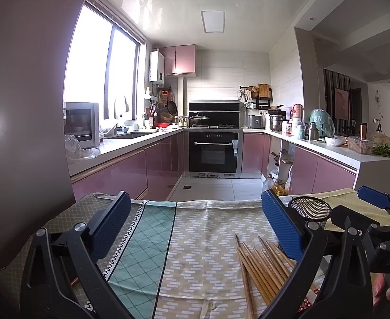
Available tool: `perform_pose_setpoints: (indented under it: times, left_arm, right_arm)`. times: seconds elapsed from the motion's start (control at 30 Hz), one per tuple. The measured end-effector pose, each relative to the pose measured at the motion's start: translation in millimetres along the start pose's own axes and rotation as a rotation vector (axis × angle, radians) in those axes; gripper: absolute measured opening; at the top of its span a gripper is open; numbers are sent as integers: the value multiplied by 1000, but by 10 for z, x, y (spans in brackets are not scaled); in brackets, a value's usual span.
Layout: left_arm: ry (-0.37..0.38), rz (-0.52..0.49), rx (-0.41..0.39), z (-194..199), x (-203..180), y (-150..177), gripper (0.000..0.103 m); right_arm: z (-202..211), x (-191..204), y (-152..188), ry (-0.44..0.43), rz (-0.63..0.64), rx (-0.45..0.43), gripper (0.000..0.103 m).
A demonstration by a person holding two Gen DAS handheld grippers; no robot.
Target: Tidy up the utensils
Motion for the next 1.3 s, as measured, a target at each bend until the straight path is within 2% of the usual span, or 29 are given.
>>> perform_pose_setpoints:
  times: [1.3]
  left_arm:
    - [6,2,18,-64,-38,56,97]
  right_arm:
    - [-27,-20,-4,-5,-11,16,97]
Point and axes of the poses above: each gripper's, at about its wrist camera, not at the fingertips, and z roughly against the way its jaws point, x to its left, y to its underside, the point moved 4 cm from there along -z, roughly the way its jaws point, and after that the axes turned 2 degrees about -y, right-handed, at the moved point
